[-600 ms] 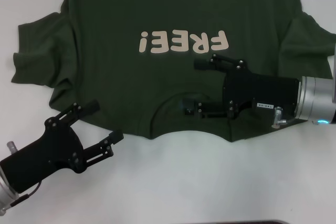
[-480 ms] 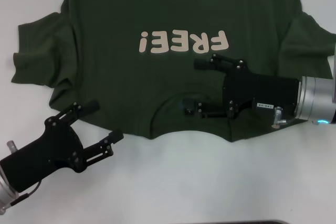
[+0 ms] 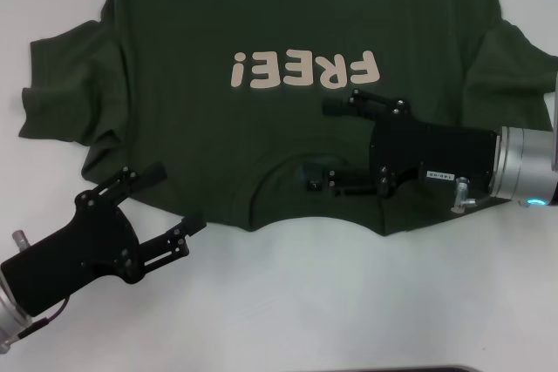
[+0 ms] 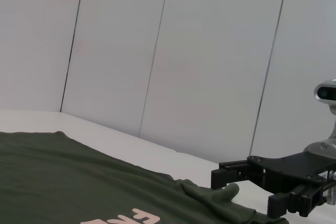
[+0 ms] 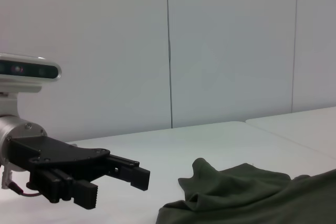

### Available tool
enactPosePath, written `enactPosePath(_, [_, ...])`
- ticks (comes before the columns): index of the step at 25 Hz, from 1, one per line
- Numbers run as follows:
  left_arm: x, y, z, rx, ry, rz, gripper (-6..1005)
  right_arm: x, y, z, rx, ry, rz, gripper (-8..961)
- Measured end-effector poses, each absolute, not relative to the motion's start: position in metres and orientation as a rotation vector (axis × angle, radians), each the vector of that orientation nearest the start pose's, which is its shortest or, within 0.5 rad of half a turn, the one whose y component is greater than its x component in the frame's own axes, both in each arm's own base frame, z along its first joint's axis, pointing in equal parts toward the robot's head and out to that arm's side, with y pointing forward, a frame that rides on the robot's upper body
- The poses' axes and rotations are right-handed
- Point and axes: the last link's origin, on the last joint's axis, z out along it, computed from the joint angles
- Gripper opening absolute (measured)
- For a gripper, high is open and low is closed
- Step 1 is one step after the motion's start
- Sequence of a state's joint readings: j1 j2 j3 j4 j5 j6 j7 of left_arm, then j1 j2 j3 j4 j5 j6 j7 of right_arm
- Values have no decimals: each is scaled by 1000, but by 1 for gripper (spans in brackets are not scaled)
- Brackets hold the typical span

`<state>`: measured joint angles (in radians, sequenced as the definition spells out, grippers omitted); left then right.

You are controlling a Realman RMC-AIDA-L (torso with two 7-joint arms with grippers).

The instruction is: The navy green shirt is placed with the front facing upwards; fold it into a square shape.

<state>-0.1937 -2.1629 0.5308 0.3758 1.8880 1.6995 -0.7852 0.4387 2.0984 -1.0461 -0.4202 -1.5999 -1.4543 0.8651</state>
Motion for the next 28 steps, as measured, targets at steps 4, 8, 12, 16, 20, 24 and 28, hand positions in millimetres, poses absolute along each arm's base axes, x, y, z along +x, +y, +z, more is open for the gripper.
enactPosePath(4, [-318,196,-47,-2424,-561,-1003,843,264,288,-62,-2712,250,823,924])
enactPosePath(8, [-318,196,-47,-2424,-562,-1003,842,264,288,-62,-2712,250,823,924])
enactPosePath(12, [-317,196,-47,-2424,-561,-1005,842,264,288,-62,-2712,250,823,924])
enactPosePath(16, [-319,199,-42,-2383,-584,-1017,843,264,288,-62,-2712,253,823,924])
enactPosePath(20, [-326,227,-10,-2245,-805,-1092,843,265,287,-63,-2713,257,825,924])
enactPosePath(24, [-322,268,33,-2240,-1093,-1140,842,264,287,-63,-2715,260,829,925])
enactPosePath(28, [-310,306,57,-2251,-1264,-1092,842,264,286,-63,-2717,259,835,925])
